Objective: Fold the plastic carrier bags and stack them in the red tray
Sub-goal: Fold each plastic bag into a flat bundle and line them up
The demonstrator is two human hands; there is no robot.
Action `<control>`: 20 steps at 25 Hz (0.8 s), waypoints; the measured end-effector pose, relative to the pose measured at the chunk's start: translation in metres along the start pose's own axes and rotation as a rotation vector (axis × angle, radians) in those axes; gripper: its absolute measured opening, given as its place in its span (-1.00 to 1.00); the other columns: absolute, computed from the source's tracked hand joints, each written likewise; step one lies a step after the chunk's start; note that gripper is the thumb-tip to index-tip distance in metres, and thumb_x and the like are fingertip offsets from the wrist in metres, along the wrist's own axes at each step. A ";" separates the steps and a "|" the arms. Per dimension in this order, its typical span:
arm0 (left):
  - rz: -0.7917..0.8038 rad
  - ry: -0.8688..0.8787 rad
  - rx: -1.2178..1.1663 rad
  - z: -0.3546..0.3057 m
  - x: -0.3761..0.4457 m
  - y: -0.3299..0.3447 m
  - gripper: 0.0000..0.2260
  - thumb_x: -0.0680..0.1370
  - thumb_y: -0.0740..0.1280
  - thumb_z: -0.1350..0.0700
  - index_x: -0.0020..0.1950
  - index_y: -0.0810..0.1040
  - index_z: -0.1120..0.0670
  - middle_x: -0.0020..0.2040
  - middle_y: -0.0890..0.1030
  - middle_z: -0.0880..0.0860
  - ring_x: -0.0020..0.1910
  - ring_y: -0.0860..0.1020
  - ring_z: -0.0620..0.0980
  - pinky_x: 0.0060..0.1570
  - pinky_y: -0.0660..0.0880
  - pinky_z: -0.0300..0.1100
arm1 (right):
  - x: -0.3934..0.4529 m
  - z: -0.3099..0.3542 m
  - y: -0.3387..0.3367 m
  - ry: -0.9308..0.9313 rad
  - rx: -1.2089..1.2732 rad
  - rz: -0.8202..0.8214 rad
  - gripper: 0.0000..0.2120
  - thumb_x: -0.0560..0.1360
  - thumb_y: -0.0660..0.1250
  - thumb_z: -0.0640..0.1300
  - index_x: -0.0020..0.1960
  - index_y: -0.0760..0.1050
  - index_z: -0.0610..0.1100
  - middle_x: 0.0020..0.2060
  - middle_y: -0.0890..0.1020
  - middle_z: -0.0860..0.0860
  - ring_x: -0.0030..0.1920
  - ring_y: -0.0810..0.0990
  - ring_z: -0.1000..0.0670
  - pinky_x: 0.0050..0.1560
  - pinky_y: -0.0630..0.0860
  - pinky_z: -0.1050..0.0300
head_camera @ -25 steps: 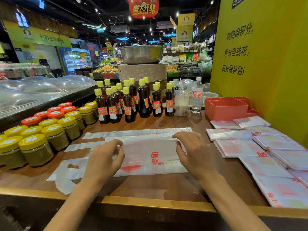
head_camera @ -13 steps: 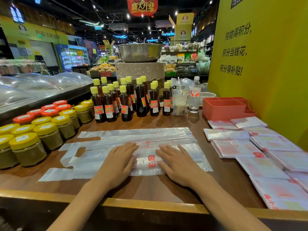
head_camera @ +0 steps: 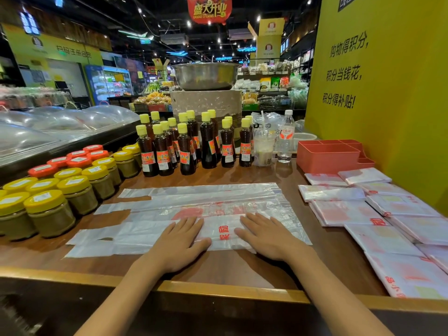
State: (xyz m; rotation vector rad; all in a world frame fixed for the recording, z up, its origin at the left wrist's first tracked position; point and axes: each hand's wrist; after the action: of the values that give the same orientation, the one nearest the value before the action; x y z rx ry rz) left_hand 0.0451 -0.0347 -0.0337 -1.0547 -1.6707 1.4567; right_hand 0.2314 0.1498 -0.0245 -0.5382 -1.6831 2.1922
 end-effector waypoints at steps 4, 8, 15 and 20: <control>-0.007 -0.086 -0.005 0.005 0.000 -0.002 0.17 0.15 -0.41 -0.64 0.64 -0.12 -0.05 0.64 -0.14 -0.01 0.61 -0.14 -0.03 0.56 -0.16 0.01 | 0.000 -0.020 -0.001 0.158 -0.009 -0.037 -0.34 0.67 -0.12 0.26 0.65 -0.12 -0.03 0.64 -0.13 0.00 0.62 -0.17 -0.01 0.57 -0.20 -0.14; -0.049 -0.082 -0.081 0.008 -0.003 -0.007 -0.01 0.33 -0.11 -0.63 0.63 0.08 -0.08 0.64 0.02 -0.06 0.61 0.02 -0.04 0.57 0.01 -0.01 | -0.005 -0.030 0.000 0.252 -0.035 -0.170 -0.35 0.64 -0.07 0.28 0.60 0.11 -0.05 0.62 0.08 0.00 0.62 -0.04 0.00 0.55 -0.24 -0.28; -0.233 0.133 -0.146 0.008 -0.006 -0.017 -0.30 0.39 0.06 -0.49 0.36 0.53 -0.14 0.45 0.43 -0.16 0.40 0.37 -0.17 0.37 0.38 -0.15 | -0.009 -0.021 -0.006 -0.138 0.367 -0.232 -0.57 0.51 0.44 0.13 0.35 0.53 0.11 0.34 0.53 0.18 0.33 0.48 0.10 0.28 0.42 0.20; -0.232 0.218 -0.081 0.000 -0.008 -0.017 -0.55 0.59 0.23 -0.23 0.45 0.46 -0.14 0.42 0.46 -0.16 0.39 0.39 -0.19 0.34 0.34 -0.26 | -0.008 -0.013 -0.005 -0.154 0.217 -0.287 -0.73 0.60 0.30 0.12 0.23 0.61 0.08 0.20 0.63 0.17 0.16 0.58 0.09 0.18 0.53 0.05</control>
State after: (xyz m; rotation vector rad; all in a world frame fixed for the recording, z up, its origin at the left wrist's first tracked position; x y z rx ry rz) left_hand 0.0460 -0.0432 -0.0172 -0.9877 -1.6437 1.0947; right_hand 0.2443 0.1582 -0.0216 -0.0675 -1.4617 2.2079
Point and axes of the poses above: each hand's wrist, its own x-axis towards the middle knuckle, its own y-axis out of the palm, z = x × y
